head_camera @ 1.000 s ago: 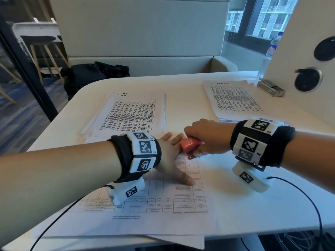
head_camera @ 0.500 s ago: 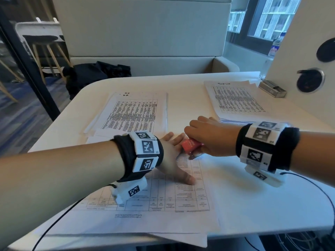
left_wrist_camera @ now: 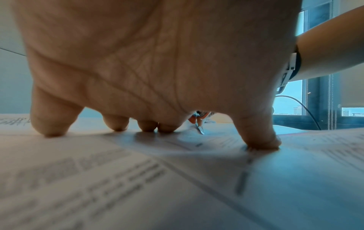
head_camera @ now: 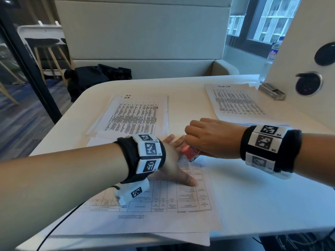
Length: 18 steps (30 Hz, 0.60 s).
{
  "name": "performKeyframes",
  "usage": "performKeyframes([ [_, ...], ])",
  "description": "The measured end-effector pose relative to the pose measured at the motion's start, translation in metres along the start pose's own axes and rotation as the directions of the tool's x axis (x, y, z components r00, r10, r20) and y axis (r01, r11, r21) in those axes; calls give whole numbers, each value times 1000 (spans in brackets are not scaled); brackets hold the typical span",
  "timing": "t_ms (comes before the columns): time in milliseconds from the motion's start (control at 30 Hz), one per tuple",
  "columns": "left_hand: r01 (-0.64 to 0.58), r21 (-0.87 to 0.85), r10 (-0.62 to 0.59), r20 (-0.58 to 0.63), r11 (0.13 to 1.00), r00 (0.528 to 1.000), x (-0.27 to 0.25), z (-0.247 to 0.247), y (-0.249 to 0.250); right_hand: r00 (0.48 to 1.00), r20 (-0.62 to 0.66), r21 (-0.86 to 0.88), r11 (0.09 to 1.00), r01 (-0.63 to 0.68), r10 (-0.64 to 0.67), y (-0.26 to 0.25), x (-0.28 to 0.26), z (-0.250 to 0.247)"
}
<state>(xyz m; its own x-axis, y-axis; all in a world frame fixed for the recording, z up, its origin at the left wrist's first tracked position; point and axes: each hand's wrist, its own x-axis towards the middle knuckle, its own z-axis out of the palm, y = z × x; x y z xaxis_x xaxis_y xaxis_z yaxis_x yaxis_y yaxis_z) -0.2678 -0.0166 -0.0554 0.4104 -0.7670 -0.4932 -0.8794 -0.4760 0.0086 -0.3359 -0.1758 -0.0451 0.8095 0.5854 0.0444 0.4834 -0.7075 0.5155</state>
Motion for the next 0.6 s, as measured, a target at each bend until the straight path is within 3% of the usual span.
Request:
performKeyframes([
  [200, 29, 7, -29, 8, 1000, 1000, 7, 5, -4, 995, -61, 36, 996, 81, -78, 2, -3, 6],
  [367, 15, -27, -15, 11, 1000, 1000, 11, 7, -9, 957, -241, -18, 986, 165, -164, 0, -5, 10],
  [433, 17, -26, -16, 24, 1000, 1000, 11, 6, -8, 952, -253, -18, 984, 176, -175, 0, -6, 10],
  [500, 7, -19, -6, 22, 1000, 1000, 9, 4, -7, 977, -178, 63, 990, 128, -115, 0, -4, 7],
  [567, -28, -27, 29, 17, 999, 999, 4, 1, -5, 999, 43, 225, 974, -37, 28, -2, -1, -1],
  [600, -42, -35, 42, 13, 999, 999, 3, 0, -4, 975, 192, 284, 944, -167, 114, -3, 1, -3],
])
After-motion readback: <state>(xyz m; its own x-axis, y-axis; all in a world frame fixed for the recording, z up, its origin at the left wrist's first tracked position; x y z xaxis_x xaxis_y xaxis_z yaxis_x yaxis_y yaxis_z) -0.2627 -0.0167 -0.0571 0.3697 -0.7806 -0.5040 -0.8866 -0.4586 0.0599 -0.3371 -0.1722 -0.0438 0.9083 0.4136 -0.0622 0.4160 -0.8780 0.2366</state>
